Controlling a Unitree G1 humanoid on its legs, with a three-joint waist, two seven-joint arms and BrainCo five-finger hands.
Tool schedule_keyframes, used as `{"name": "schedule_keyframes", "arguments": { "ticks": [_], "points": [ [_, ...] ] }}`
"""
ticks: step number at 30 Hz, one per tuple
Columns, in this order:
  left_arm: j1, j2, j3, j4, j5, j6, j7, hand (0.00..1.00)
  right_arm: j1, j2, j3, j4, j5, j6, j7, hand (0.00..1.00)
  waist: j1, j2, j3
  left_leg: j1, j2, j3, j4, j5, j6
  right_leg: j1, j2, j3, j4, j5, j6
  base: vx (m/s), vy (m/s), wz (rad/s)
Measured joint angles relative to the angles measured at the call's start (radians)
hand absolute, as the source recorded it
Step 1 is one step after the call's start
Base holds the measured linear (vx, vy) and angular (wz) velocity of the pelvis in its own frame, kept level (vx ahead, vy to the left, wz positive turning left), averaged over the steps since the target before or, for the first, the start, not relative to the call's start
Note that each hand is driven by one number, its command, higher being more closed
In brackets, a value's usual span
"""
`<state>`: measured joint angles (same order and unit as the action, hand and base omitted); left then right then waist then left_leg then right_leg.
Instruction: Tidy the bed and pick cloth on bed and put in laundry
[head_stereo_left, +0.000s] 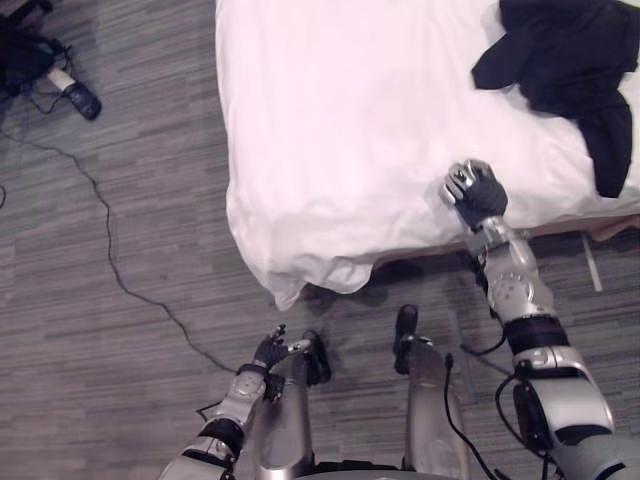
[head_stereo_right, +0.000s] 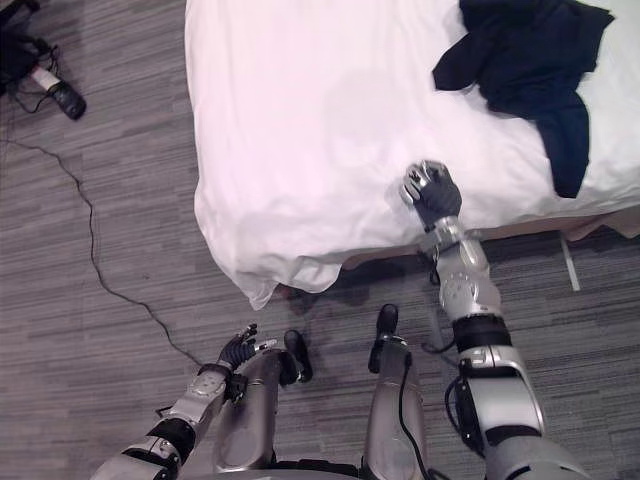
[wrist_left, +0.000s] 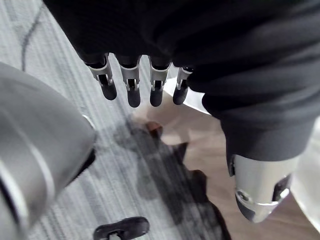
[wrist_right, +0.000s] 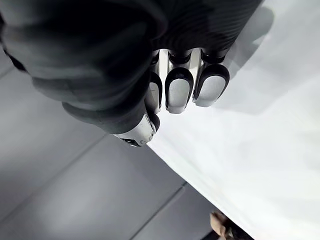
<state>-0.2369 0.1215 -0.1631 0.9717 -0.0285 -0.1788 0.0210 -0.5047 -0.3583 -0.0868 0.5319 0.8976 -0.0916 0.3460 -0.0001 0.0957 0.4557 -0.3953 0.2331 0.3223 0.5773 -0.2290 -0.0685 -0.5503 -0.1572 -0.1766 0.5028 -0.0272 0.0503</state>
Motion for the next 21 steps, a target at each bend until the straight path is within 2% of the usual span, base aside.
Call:
{"name": "schedule_keyframes", "arguments": {
  "ticks": [2,4,5,7,8,9,11,12,13,14,15,17,18,20,21],
  "points": [
    [0.004,0.003,0.002,-0.026,0.001,-0.008,-0.002,0.00,0.158,0.035,-0.056,0.007,0.025,-0.004,-0.012,1.00,-0.004,-0.011,0.005,0.030,0.013,0.011,-0.005,-0.010,-0.007,0.024,0.012,0.004,-0.005,-0.015,0.011,0.05,-0.027,-0.21],
    [0.022,0.008,0.009,-0.043,0.003,-0.017,-0.010,0.00,0.302,0.071,-0.090,0.018,0.037,-0.011,-0.016,1.00,-0.025,-0.024,0.012,0.070,0.023,0.026,-0.023,-0.019,-0.013,0.056,0.025,0.010,-0.026,-0.021,0.006,0.07,-0.016,-0.28],
    [0.040,0.015,0.011,-0.054,0.004,-0.020,-0.019,0.00,0.388,0.094,-0.111,0.028,0.037,-0.012,-0.015,0.00,-0.040,-0.033,0.017,0.100,0.031,0.038,-0.038,-0.023,-0.020,0.083,0.039,0.014,-0.050,-0.019,0.009,0.10,0.002,-0.40],
    [0.069,0.027,0.015,-0.064,0.057,-0.023,-0.025,0.00,0.569,0.147,-0.149,0.051,0.033,-0.017,-0.013,0.00,-0.085,-0.058,0.020,0.178,0.043,0.064,-0.084,-0.024,-0.025,0.154,0.063,0.020,-0.110,-0.010,0.019,0.12,0.001,-0.39],
    [0.075,0.027,0.018,-0.064,0.066,-0.022,-0.026,0.00,0.601,0.157,-0.153,0.065,0.032,-0.020,-0.011,0.00,-0.095,-0.065,0.016,0.195,0.044,0.071,-0.094,-0.023,-0.027,0.167,0.069,0.025,-0.122,-0.008,0.022,0.14,-0.008,-0.51],
    [0.092,0.035,0.018,-0.063,0.090,-0.015,-0.042,0.00,0.664,0.179,-0.153,0.134,0.005,-0.019,-0.003,0.00,-0.108,-0.096,-0.011,0.242,0.048,0.107,-0.128,-0.023,-0.032,0.188,0.089,0.048,-0.153,0.000,0.022,0.10,-0.004,-0.59],
    [0.102,0.040,0.018,-0.063,0.117,-0.001,-0.048,0.00,0.693,0.203,-0.155,0.207,-0.046,-0.007,0.013,0.00,-0.124,-0.122,-0.028,0.302,0.069,0.171,-0.159,-0.017,-0.034,0.222,0.088,-0.007,-0.185,-0.005,0.011,0.13,0.004,-0.96],
    [0.113,0.043,0.020,-0.062,0.133,0.016,-0.060,0.00,0.700,0.227,-0.171,0.258,-0.094,0.013,0.042,0.00,-0.122,-0.139,-0.044,0.360,0.088,0.248,-0.180,-0.014,-0.049,0.246,0.060,-0.111,-0.192,-0.011,-0.038,0.19,0.038,-1.72],
    [0.133,0.041,0.017,-0.058,0.146,0.027,-0.065,0.00,0.686,0.244,-0.169,0.304,-0.134,0.033,0.069,0.00,-0.119,-0.144,-0.061,0.417,0.115,0.328,-0.188,-0.023,-0.069,0.273,0.039,-0.219,-0.194,-0.019,-0.059,0.16,0.044,-1.82],
    [0.144,0.043,0.017,-0.056,0.149,0.033,-0.065,0.00,0.678,0.251,-0.167,0.323,-0.155,0.043,0.082,0.00,-0.119,-0.145,-0.066,0.446,0.124,0.365,-0.190,-0.032,-0.078,0.287,0.026,-0.270,-0.190,-0.022,-0.064,0.19,0.011,-2.03],
    [0.159,0.044,0.015,-0.043,0.150,0.053,-0.064,0.00,0.659,0.268,-0.166,0.372,-0.214,0.062,0.105,0.00,-0.118,-0.144,-0.073,0.516,0.141,0.453,-0.193,-0.045,-0.089,0.323,0.009,-0.365,-0.186,0.005,-0.096,0.16,-0.024,-1.83],
    [0.158,0.040,0.002,-0.009,0.156,0.072,-0.065,0.00,0.647,0.276,-0.171,0.411,-0.249,0.050,0.116,0.00,-0.132,-0.130,-0.085,0.575,0.152,0.517,-0.203,-0.046,-0.087,0.320,0.032,-0.373,-0.167,0.007,-0.125,0.19,-0.068,-1.50],
    [0.143,0.028,-0.002,0.006,0.171,0.084,-0.073,0.00,0.643,0.264,-0.170,0.418,-0.274,0.031,0.115,0.00,-0.131,-0.123,-0.099,0.617,0.149,0.552,-0.207,-0.037,-0.095,0.299,0.033,-0.422,-0.116,-0.019,-0.170,0.23,-0.152,-1.37],
    [0.129,0.022,-0.029,0.031,0.190,0.090,-0.085,0.00,0.641,0.257,-0.167,0.423,-0.298,0.014,0.114,0.00,-0.125,-0.118,-0.110,0.658,0.148,0.548,-0.164,-0.018,-0.072,0.294,0.045,-0.393,-0.066,-0.074,-0.178,0.18,-0.145,-1.49],
    [0.127,0.019,-0.039,0.045,0.197,0.093,-0.086,0.00,0.640,0.263,-0.149,0.427,-0.319,0.005,0.109,0.00,-0.122,-0.128,-0.119,0.648,0.161,0.472,-0.025,0.038,0.017,0.293,0.059,-0.318,-0.029,-0.115,-0.180,0.17,-0.115,-1.34]
  ]
}}
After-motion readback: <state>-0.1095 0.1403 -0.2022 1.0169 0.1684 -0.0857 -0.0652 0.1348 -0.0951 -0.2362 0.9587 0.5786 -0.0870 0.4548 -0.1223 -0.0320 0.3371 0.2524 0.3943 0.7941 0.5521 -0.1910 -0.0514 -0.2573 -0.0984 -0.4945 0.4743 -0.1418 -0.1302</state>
